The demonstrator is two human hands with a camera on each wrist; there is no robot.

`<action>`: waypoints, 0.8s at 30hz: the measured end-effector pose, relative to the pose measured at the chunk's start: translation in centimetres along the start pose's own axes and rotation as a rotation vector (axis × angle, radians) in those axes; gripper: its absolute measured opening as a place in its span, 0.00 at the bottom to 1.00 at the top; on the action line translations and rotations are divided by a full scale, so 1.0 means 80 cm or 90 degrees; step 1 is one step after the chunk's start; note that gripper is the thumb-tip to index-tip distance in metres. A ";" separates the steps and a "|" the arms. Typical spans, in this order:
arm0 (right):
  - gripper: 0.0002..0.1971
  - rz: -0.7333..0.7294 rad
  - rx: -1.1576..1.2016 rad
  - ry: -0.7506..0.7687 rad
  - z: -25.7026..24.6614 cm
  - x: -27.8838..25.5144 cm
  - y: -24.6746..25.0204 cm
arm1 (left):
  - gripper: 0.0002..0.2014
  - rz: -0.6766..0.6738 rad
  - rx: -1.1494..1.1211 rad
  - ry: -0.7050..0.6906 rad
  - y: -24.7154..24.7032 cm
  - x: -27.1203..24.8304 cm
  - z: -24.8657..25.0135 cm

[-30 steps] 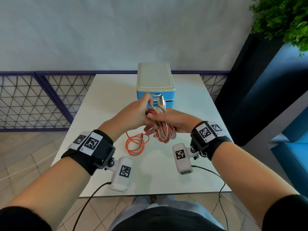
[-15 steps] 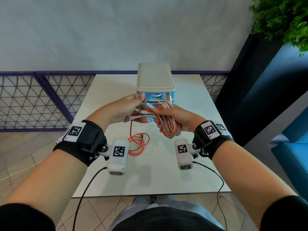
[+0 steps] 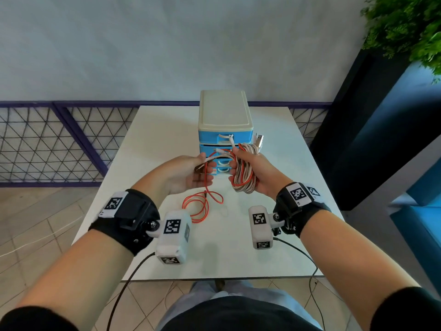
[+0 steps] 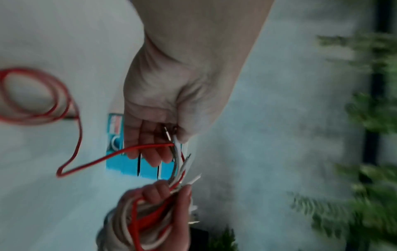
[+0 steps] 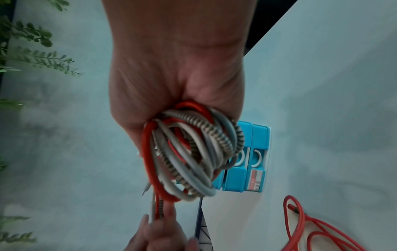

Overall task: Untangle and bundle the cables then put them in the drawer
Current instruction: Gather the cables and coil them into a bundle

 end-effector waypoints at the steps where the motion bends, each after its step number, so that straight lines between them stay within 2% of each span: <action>1: 0.10 0.013 -0.008 0.001 0.002 0.001 0.001 | 0.16 -0.003 -0.050 0.000 -0.003 0.001 -0.003; 4: 0.12 0.054 -0.054 0.022 0.005 0.003 -0.002 | 0.10 0.061 -0.100 -0.082 -0.013 0.003 -0.005; 6: 0.16 0.053 -0.074 0.034 0.006 0.003 -0.010 | 0.11 0.111 -0.092 -0.163 -0.021 0.001 -0.004; 8: 0.19 0.033 -0.059 0.043 0.007 0.001 -0.020 | 0.09 0.125 -0.072 -0.230 -0.033 -0.004 -0.005; 10: 0.24 0.008 -0.016 0.038 0.005 -0.001 -0.027 | 0.08 0.146 -0.031 -0.297 -0.043 -0.009 -0.007; 13: 0.37 -0.025 0.019 -0.005 0.004 -0.002 -0.038 | 0.09 0.188 0.060 -0.402 -0.057 -0.019 -0.010; 14: 0.38 -0.029 0.017 -0.012 0.001 -0.002 -0.041 | 0.10 0.208 0.101 -0.435 -0.061 -0.021 -0.010; 18: 0.14 -0.049 0.018 0.004 -0.011 -0.001 -0.037 | 0.12 0.269 0.247 -0.527 -0.077 -0.025 -0.005; 21: 0.10 -0.037 0.045 0.022 -0.015 -0.001 -0.033 | 0.14 0.274 0.349 -0.563 -0.083 -0.025 0.000; 24: 0.06 -0.021 0.033 0.042 -0.021 -0.002 -0.029 | 0.13 0.189 0.361 -0.531 -0.079 -0.025 0.004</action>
Point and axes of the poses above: each hand's wrist, its own x-axis towards the middle knuckle, its own y-axis out of the back of the hand, z = x × y, the point moved 4 cm from there along x, towards the middle knuckle, and after that the axes turned 11 degrees about y, right-handed, at the moved point
